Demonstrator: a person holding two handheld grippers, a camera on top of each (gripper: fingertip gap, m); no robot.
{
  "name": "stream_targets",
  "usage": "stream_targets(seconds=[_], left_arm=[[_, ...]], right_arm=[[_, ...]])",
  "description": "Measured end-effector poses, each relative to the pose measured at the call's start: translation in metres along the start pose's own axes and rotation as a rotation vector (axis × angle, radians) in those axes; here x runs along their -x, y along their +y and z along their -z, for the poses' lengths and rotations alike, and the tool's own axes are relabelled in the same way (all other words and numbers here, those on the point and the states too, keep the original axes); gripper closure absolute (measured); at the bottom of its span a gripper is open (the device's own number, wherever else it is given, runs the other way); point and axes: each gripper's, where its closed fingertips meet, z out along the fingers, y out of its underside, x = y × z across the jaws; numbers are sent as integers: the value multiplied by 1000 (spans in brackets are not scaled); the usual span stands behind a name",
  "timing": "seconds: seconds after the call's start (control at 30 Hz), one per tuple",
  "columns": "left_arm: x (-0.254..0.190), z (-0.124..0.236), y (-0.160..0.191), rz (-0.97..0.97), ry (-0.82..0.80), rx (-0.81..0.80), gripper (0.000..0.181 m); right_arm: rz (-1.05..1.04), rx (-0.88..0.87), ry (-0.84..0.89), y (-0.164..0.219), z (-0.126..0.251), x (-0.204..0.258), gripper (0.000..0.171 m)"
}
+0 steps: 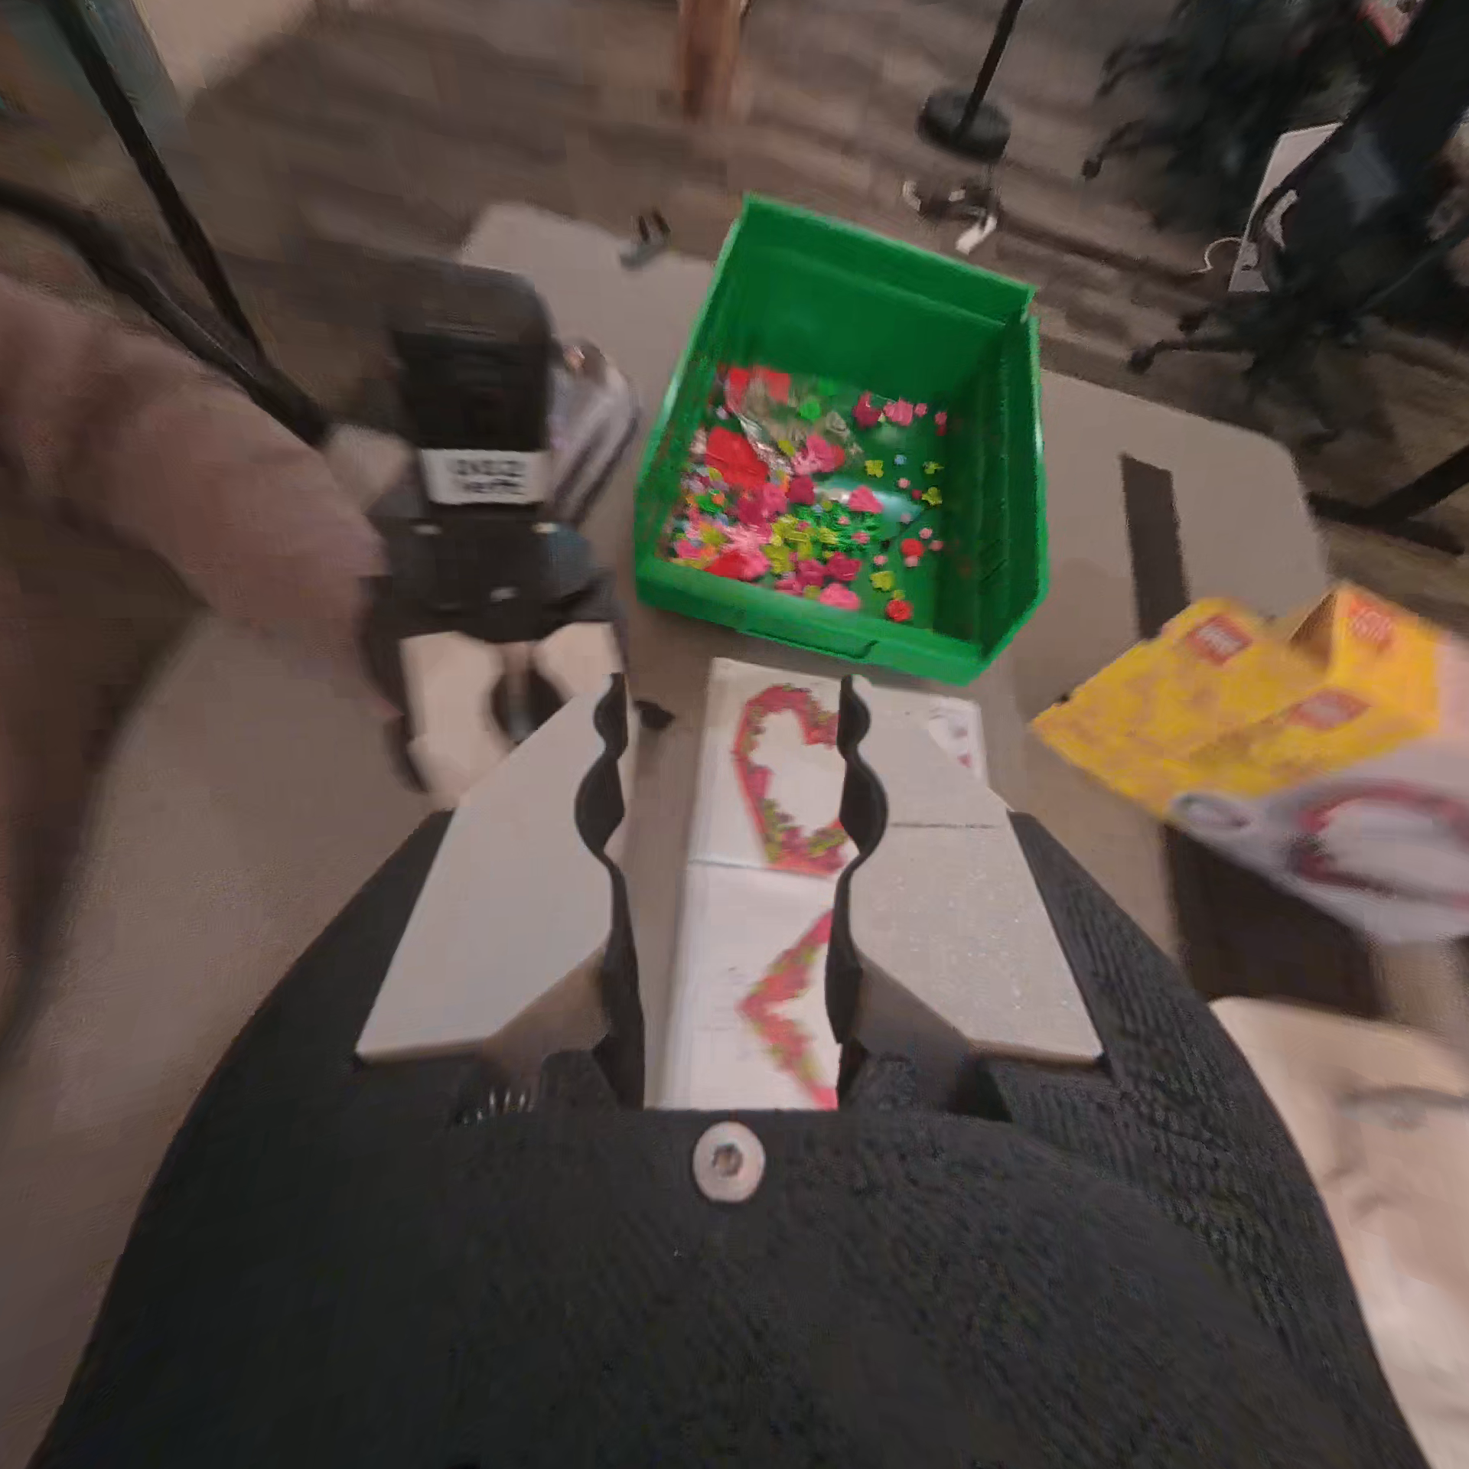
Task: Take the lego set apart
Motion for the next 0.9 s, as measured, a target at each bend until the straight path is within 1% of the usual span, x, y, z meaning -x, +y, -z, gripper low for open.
stream_targets(seconds=[0.03,0.13,0.17,0.23,0.33,0.47,0.53,0.6,0.67,0.7,0.73,0.77,0.8,0.9], left_arm=[[-2,1,-4,24,31,-21,174],[-13,2,-9,75,135,-58,174],[-19,1,-9,92,178,-59,174],[-31,-2,-4,93,246,-43,174],[-47,-5,4,74,309,-13,174],[-60,-7,11,81,373,14,175],[-61,-9,18,72,375,43,174],[-56,-14,25,96,342,62,173],[-44,-20,34,122,252,87,170],[-38,-22,40,130,212,118,166],[-35,-24,45,142,192,150,157],[-35,-27,49,161,177,169,149],[-32,-30,50,184,147,173,145],[-25,-40,50,262,52,142,142]], right_arm=[[-78,-23,-14,11,12,13,119],[-218,-49,2,44,28,41,121],[-254,-74,-10,50,29,51,128],[-302,-131,-50,54,27,70,133],[-306,-174,-37,62,26,81,155],[-324,-168,-47,74,25,94,159],[-308,-157,0,82,25,94,160],[-308,-145,86,91,27,89,160],[-328,-119,221,104,31,76,161],[-328,-98,313,111,34,67,161],[-310,-68,410,119,38,59,161],[-274,-20,504,126,44,52,161],[-220,37,594,133,49,46,161],[-37,189,793,144,61,36,161]])
